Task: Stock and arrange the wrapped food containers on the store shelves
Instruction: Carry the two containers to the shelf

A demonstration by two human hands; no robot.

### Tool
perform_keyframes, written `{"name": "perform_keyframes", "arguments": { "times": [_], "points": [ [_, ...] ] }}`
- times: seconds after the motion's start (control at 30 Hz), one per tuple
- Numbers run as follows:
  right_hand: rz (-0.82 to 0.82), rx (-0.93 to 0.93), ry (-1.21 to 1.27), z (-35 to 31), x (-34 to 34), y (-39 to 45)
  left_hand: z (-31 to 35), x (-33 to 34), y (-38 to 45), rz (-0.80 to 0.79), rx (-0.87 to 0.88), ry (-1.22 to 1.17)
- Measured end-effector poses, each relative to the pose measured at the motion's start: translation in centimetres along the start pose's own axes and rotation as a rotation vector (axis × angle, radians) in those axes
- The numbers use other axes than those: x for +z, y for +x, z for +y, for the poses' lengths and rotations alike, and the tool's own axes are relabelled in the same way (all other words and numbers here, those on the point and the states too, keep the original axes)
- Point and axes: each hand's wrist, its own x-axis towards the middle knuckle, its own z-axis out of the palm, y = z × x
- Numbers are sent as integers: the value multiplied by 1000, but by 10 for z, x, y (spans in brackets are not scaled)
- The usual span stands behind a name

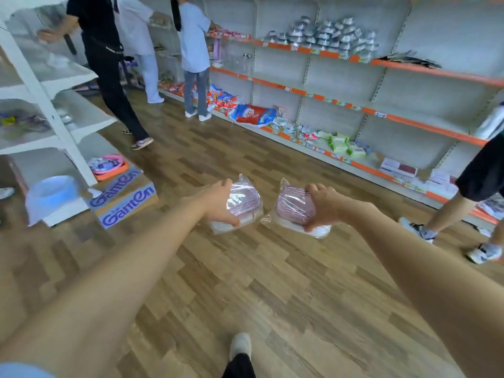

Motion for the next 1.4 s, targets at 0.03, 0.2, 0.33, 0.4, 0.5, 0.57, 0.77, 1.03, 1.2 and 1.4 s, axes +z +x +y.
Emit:
{"name": "perform_keyframes", "arguments": {
  "times": [0.03,0.2,0.33,0.4,0.5,0.57,0.77,1.03,1.2,1.4],
  "points": [
    [-2,-2,-11,7,-5,21,-3,-1,24,-10,-6,-22],
    [-10,7,-81,42,-49,142,-24,-28,162,-16,2,-153],
    [18,-9,-102,64,-78,227,-38,-49,252,-11,18,-146],
    [-38,-37,-103,75,-75,262,-43,-50,292,-35,34,-106],
    [-83,-52,-108,94,-75,319,-47,-50,354,-50,42,-84],
    [-80,-54,-91,111,-77,361,-48,-51,397,-61,48,-79],
    [-56,-82,-72,184,-92,484,-41,-69,531,-87,80,105],
    [-17,31,-11,283,-174,655,-33,-141,704,28,31,59],
    [-65,-61,-41,285,-188,753,-59,-148,791,-30,-2,65],
    [-69,-119,-130,283,-211,894,-124,-152,924,-80,-39,-24]
  ]
}}
